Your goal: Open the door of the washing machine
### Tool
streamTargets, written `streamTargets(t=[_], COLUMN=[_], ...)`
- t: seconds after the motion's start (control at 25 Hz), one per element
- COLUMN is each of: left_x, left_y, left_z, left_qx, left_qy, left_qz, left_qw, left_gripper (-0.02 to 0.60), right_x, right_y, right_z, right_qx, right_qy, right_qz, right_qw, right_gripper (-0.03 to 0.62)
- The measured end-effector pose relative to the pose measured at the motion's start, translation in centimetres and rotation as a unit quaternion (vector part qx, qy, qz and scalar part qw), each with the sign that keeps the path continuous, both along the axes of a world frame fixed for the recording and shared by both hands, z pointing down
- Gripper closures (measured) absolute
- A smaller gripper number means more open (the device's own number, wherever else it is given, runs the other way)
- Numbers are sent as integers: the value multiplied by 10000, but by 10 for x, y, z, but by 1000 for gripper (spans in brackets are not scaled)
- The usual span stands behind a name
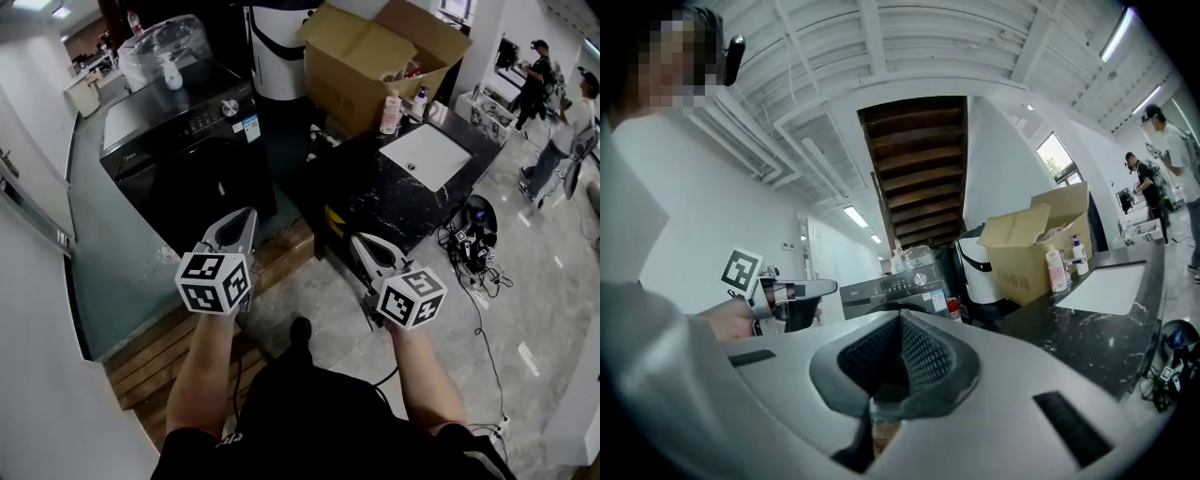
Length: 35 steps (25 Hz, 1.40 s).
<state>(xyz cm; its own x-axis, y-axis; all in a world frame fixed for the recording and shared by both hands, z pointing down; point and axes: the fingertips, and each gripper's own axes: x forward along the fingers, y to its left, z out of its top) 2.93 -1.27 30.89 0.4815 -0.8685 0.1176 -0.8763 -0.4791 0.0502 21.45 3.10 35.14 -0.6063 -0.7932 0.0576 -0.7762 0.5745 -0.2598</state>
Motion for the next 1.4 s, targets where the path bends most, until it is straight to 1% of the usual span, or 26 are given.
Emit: streamTargets(t=[0.16, 0.28, 0.48, 0.68, 0.92, 1.0, 1.16, 1.4], left_x=[5, -2, -15, -25, -41, -45, -54, -67], left_y=[-30, -62, -131, -205, -280, -299, -329, -358], left_z=[7, 14, 33, 47, 54, 56, 60, 63], left_qx=[-13, -42, -169, -385, -465, -509, -554, -635], left_qy=[65, 150, 277, 293, 352, 399, 297, 302], left_qz=[83, 42, -40, -5, 1, 12, 71, 20], left_qw=[9999, 9999, 9995, 9988, 9983, 9979, 9980, 9975], left_gripper=[572, 572, 572, 572, 572, 572, 572, 572], right_x=[2, -6, -17, -26, -50, -58, -79, -101], right_y=[-31, -59, -123, -194, -268, -289, -323, -356], right_z=[4, 9, 22, 23, 32, 35, 36, 42], right_qx=[-58, -83, -254, -401, -581, -627, -646, -739], right_qy=[44, 148, 301, 381, 496, 517, 506, 631], right_qz=[43, -35, -59, 2, -55, -75, -161, -390], right_qw=[10000, 9999, 9992, 9985, 9971, 9967, 9965, 9945], right_gripper=[600, 600, 600, 600, 600, 600, 600, 600])
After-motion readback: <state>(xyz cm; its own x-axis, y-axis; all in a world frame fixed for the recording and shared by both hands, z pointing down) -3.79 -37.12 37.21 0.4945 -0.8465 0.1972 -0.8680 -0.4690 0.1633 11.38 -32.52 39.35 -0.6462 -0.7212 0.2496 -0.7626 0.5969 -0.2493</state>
